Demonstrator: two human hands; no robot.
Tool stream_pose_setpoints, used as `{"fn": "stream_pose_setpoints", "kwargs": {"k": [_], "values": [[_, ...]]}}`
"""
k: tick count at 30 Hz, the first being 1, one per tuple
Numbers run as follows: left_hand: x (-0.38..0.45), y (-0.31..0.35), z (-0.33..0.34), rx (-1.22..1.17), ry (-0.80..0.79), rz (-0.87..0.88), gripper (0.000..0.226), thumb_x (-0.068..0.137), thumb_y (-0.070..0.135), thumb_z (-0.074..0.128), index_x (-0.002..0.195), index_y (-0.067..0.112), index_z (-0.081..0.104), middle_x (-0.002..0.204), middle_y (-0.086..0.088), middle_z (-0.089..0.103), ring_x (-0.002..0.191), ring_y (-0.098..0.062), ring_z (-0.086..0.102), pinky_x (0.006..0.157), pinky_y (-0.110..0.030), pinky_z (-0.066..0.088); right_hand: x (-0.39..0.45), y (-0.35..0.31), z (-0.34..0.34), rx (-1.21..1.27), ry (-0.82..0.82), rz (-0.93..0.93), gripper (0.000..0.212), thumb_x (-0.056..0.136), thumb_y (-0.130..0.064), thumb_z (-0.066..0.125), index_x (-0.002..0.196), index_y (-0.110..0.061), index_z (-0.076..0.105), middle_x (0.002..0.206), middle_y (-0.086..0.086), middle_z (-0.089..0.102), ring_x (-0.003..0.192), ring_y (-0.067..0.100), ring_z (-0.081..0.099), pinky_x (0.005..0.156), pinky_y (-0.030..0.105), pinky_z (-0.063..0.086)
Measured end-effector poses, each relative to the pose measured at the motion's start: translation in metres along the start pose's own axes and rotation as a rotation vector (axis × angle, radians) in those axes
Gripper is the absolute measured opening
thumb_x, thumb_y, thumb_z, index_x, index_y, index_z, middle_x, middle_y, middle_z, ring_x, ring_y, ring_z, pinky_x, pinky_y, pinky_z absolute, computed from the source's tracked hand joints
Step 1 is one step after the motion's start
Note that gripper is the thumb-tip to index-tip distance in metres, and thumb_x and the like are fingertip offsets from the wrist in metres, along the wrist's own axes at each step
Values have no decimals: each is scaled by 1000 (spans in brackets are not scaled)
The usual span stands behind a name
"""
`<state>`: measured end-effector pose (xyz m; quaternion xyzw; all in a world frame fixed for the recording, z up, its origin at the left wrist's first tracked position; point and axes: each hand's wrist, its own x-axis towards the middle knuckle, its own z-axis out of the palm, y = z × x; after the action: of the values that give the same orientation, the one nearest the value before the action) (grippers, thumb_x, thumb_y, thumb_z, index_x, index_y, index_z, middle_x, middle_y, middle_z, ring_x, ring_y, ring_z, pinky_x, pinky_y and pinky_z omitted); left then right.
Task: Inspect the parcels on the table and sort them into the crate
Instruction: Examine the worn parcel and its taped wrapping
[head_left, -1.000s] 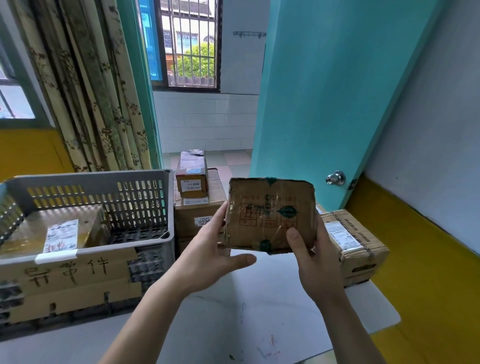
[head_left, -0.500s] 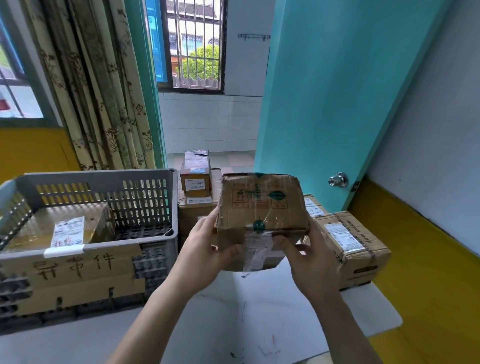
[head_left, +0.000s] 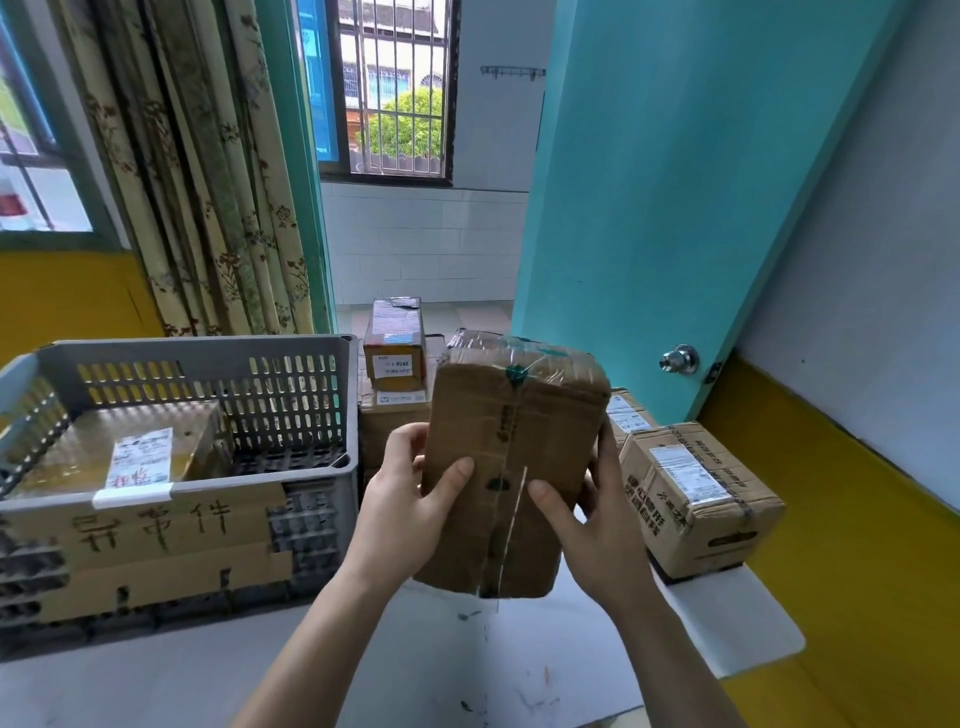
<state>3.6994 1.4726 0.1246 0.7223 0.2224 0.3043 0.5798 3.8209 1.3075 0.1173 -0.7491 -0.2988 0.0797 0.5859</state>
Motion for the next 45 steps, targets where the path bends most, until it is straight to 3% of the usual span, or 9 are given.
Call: {"fn": "stream_pose_setpoints", "kwargs": {"k": [5,9,12,17,21,27,37,40,45], "values": [[-1,-6,-6,33,-76,6,62,92,22,76,144,38,47,132,13,66,118,-10,66,90,-31,62,6,-4,-3,30,90,31,79,86,-39,76,151,-36,30,144,-19,51,124,10,58,104,40,53],[-4,-8,-3,-63,-135,-34,77,95,16,73,155,46,35,139,11,64,123,-9,65,97,-41,60,9,-5,-5,49,123,68,58,86,-43,74,133,-40,39,124,-30,55,114,5,60,89,20,52],[-3,-7,-1,-97,-98,-38,73,96,15,71,154,41,36,136,9,67,120,-12,68,98,-45,60,9,-3,-4,21,85,48,62,85,-54,65,140,-46,38,127,-35,50,114,-3,54,84,10,47],[0,-5,-1,-91,12,-74,49,95,28,72,137,37,50,127,7,70,105,-11,72,91,-43,62,4,4,0,24,-53,61,84,87,-56,69,153,-55,18,146,-20,48,122,-1,56,96,27,54],[-2,-3,-1,-61,40,-97,37,88,39,77,116,38,53,116,10,72,99,-8,72,88,-42,62,2,3,-3,59,-3,62,71,90,-38,71,149,-42,32,129,-31,56,102,-9,64,86,22,57],[-8,-4,-1,-214,-118,-128,69,89,25,81,146,44,47,133,7,70,118,-18,70,100,-48,57,8,-5,-3,185,103,102,44,78,-55,70,113,-44,47,119,-20,63,105,12,69,86,37,62],[-1,0,-2,-311,-10,-193,49,97,27,70,140,39,50,130,0,71,109,-20,74,95,-47,60,-5,1,-9,239,-100,23,60,84,-35,66,139,-36,44,142,-13,56,124,3,59,103,32,53],[1,4,-6,-343,30,-229,42,98,27,67,137,32,52,125,-4,73,105,-20,75,91,-44,61,-12,4,-12,45,-202,-50,82,80,-37,69,151,-43,29,142,-38,45,126,-11,51,102,19,48],[-6,18,-7,-244,-121,-208,33,104,30,55,134,44,56,119,19,74,108,1,70,99,-35,51,-7,8,-11,-21,-47,-71,74,91,-33,73,155,-32,35,137,-25,59,125,-3,56,102,28,52]]}}
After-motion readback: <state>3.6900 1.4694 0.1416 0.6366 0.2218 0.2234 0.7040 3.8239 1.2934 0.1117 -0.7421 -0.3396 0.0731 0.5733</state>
